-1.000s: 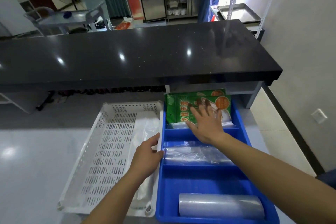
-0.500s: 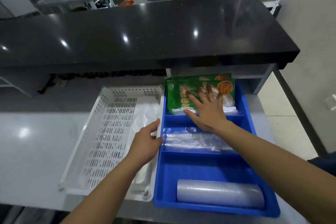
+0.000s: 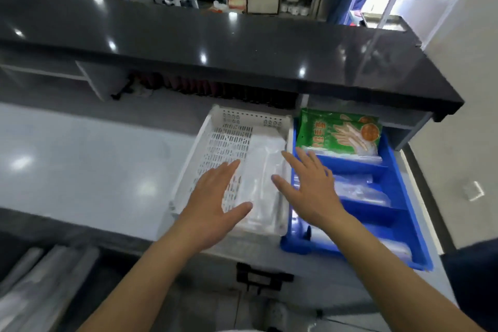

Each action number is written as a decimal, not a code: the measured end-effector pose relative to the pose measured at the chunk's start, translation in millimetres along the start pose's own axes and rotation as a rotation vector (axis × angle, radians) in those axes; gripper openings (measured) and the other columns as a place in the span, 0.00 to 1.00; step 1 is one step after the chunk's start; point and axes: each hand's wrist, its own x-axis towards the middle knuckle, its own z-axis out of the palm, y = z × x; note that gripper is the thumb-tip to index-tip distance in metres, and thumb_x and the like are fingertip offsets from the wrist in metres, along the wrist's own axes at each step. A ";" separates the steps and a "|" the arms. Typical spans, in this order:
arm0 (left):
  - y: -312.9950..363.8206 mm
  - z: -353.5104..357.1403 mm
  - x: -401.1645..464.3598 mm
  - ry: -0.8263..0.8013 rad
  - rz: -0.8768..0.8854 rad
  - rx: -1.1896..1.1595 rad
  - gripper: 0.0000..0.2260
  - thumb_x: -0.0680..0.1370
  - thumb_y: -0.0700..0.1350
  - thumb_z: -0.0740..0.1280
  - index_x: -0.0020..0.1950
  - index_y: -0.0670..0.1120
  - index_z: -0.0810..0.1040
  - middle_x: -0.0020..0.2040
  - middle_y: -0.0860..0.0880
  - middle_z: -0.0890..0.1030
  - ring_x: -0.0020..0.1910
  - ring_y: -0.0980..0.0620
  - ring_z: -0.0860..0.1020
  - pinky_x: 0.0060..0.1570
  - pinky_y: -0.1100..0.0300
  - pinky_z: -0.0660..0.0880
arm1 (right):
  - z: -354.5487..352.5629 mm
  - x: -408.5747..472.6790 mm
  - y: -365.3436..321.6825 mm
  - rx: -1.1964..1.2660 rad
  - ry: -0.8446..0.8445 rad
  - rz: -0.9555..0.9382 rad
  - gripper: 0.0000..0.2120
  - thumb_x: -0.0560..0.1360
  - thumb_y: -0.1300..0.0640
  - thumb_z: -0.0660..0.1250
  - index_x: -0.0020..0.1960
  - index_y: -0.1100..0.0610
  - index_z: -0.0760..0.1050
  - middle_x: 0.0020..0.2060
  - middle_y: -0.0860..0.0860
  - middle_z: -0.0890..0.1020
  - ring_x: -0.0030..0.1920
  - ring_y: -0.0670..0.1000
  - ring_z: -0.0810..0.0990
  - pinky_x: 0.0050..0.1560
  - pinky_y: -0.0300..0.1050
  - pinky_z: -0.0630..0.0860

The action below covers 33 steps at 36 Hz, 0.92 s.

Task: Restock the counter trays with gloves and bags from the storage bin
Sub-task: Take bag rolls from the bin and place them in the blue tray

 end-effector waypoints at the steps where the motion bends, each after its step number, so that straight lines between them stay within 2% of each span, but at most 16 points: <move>1: -14.6 -7.0 -16.9 0.027 -0.028 0.021 0.36 0.77 0.61 0.66 0.79 0.65 0.48 0.80 0.62 0.49 0.79 0.58 0.46 0.77 0.52 0.49 | 7.5 -11.2 -20.2 0.028 -0.005 -0.020 0.31 0.76 0.33 0.56 0.77 0.39 0.57 0.80 0.45 0.52 0.79 0.48 0.44 0.76 0.60 0.45; 5: -84.3 -26.6 -90.4 0.134 -0.150 0.000 0.38 0.75 0.66 0.64 0.78 0.66 0.46 0.79 0.64 0.44 0.78 0.59 0.39 0.76 0.53 0.44 | 51.2 -53.7 -100.2 0.125 -0.038 -0.090 0.29 0.77 0.35 0.59 0.76 0.39 0.59 0.79 0.43 0.54 0.79 0.46 0.45 0.77 0.56 0.47; 9: -159.5 -31.4 -162.2 0.239 -0.301 -0.018 0.37 0.73 0.70 0.60 0.78 0.66 0.47 0.79 0.62 0.45 0.79 0.56 0.41 0.76 0.53 0.46 | 121.8 -98.9 -162.3 0.196 -0.102 -0.160 0.28 0.77 0.37 0.60 0.76 0.40 0.60 0.79 0.43 0.55 0.79 0.46 0.46 0.77 0.57 0.50; 13: -223.3 -32.7 -228.9 0.228 -0.520 -0.034 0.40 0.72 0.73 0.58 0.79 0.65 0.44 0.81 0.58 0.42 0.79 0.51 0.40 0.77 0.48 0.45 | 196.7 -137.1 -201.3 0.040 -0.429 -0.218 0.33 0.75 0.30 0.54 0.77 0.37 0.52 0.79 0.41 0.46 0.79 0.46 0.40 0.76 0.58 0.45; 15: -245.8 -37.5 -259.2 0.258 -0.603 -0.041 0.41 0.72 0.73 0.58 0.79 0.63 0.45 0.82 0.56 0.44 0.80 0.50 0.41 0.77 0.48 0.47 | 220.0 -145.5 -219.3 -0.039 -0.528 -0.286 0.35 0.73 0.27 0.52 0.77 0.35 0.51 0.79 0.40 0.45 0.79 0.47 0.39 0.75 0.59 0.45; 23: -290.0 -50.8 -338.8 0.440 -0.828 -0.200 0.39 0.75 0.68 0.62 0.80 0.58 0.49 0.82 0.53 0.48 0.80 0.50 0.48 0.77 0.47 0.53 | 268.7 -156.9 -294.7 -0.116 -0.663 -0.499 0.35 0.72 0.26 0.53 0.76 0.36 0.56 0.79 0.41 0.53 0.79 0.45 0.47 0.77 0.57 0.50; 29: -308.9 -43.9 -357.1 0.477 -0.931 -0.298 0.40 0.76 0.65 0.65 0.81 0.57 0.48 0.82 0.51 0.47 0.80 0.51 0.46 0.77 0.48 0.53 | 301.7 -151.5 -322.9 -0.221 -0.797 -0.571 0.33 0.74 0.30 0.56 0.76 0.39 0.58 0.78 0.44 0.57 0.78 0.47 0.50 0.76 0.56 0.53; 33: -322.9 -49.8 -367.4 0.491 -0.994 -0.351 0.39 0.76 0.63 0.65 0.80 0.57 0.49 0.82 0.53 0.50 0.80 0.50 0.50 0.77 0.49 0.54 | 326.2 -130.8 -349.9 -0.227 -0.843 -0.593 0.32 0.75 0.34 0.60 0.75 0.44 0.62 0.77 0.48 0.62 0.77 0.50 0.57 0.75 0.55 0.57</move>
